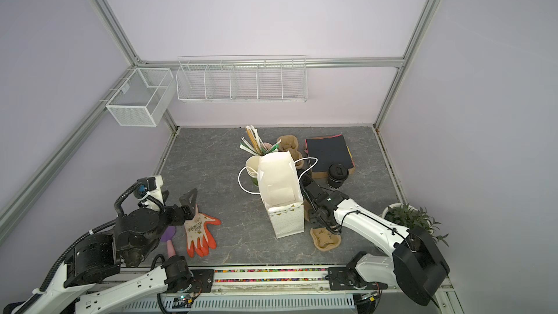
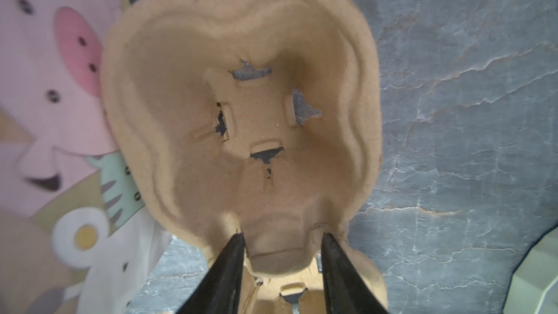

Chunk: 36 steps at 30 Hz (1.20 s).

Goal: Pack a coffee takeout order
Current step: Pick up the cup tray from the center of the table.

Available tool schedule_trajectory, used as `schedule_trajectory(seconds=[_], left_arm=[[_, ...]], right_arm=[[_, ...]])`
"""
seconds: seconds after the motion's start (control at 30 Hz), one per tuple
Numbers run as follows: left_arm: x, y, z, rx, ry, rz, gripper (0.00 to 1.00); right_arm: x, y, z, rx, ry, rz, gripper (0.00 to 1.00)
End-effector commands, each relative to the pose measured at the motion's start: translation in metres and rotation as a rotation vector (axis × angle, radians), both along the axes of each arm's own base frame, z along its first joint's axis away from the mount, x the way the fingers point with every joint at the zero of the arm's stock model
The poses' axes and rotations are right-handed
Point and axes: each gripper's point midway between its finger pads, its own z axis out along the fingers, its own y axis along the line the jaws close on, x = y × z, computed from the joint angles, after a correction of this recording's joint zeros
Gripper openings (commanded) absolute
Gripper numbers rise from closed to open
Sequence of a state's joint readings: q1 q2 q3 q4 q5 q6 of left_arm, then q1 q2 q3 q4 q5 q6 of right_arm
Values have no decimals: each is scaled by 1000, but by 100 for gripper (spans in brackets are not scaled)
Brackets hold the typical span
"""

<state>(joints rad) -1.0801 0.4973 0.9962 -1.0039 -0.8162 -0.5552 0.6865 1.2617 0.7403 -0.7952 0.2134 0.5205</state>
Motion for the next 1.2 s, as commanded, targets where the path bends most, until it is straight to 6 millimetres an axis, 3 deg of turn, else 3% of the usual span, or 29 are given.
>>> schedule_trajectory(seconds=[0.0, 0.23, 0.57, 0.93, 1.17], left_arm=[[0, 7, -7, 59, 4, 21, 93], [2, 5, -8, 73, 10, 22, 93], [2, 5, -8, 74, 10, 24, 94], [2, 3, -9, 78, 14, 19, 94], [2, 3, -9, 78, 16, 15, 94]], right_arm=[[2, 2, -1, -7, -10, -2, 43], [-1, 2, -7, 6, 5, -7, 39], [-5, -1, 4, 27, -16, -35, 34], [-12, -15, 51, 99, -128, -113, 34], [-17, -34, 97, 108, -220, -153, 34]])
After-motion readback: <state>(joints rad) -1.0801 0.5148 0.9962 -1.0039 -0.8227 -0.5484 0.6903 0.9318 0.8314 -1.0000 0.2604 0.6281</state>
